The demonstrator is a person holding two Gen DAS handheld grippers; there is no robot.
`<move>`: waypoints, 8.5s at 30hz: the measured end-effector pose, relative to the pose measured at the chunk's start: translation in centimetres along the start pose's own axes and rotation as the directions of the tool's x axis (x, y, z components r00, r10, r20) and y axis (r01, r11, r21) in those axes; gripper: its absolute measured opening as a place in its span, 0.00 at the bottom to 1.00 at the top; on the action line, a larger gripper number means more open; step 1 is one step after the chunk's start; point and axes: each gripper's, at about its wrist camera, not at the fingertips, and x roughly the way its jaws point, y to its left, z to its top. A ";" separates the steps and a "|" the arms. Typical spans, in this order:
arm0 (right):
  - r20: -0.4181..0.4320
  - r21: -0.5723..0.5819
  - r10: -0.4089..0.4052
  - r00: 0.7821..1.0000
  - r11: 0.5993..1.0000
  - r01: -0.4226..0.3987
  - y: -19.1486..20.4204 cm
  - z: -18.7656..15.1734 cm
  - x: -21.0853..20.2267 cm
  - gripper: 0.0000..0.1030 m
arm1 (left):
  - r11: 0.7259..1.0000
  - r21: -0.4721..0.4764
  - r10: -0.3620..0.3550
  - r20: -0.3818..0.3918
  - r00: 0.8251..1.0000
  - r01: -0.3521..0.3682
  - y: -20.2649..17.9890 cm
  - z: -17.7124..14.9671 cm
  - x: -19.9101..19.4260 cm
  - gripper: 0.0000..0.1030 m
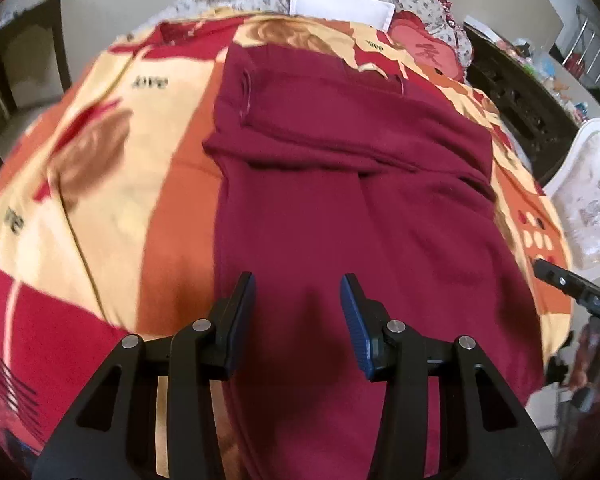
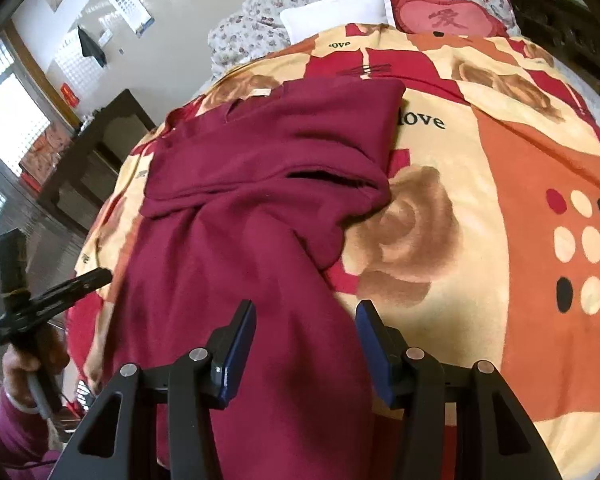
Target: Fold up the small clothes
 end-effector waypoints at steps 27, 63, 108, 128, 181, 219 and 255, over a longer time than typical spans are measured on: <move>-0.072 0.076 0.073 0.995 0.995 -0.068 -2.9 -7.5 -3.7 0.49 | 0.976 -0.149 -0.189 -0.194 0.963 0.161 3.5 -9.6 -2.3 0.60; -0.034 0.121 0.318 0.948 0.942 -0.312 -1.4 -10.5 -1.1 0.13 | 0.941 -0.214 -0.312 -0.248 0.917 0.262 2.8 -10.4 -0.8 0.10; 0.226 0.085 0.540 0.811 0.818 -0.568 -0.2 -0.3 -3.5 0.11 | 0.923 -0.140 -0.353 0.066 0.933 0.359 4.7 1.3 -5.3 0.06; 0.232 0.372 0.365 0.902 0.823 -0.429 -9.9 20.5 10.0 0.14 | 0.931 -0.243 -0.246 0.140 0.959 0.274 7.9 21.1 7.1 0.10; 0.062 0.097 0.210 0.976 0.972 -0.215 -3.7 7.2 8.0 0.06 | 0.985 -0.158 -0.068 -0.015 0.998 0.065 4.6 9.8 7.1 0.77; 0.152 0.057 -0.015 0.988 0.998 0.007 -1.3 23.9 12.5 0.09 | 0.984 -0.110 0.147 0.091 0.985 -0.137 6.1 22.1 11.3 0.77; -0.149 -0.196 0.261 0.954 0.938 -0.288 20.9 24.7 24.3 0.42 | 0.955 -0.297 0.002 0.042 0.999 0.011 10.4 12.5 8.1 0.78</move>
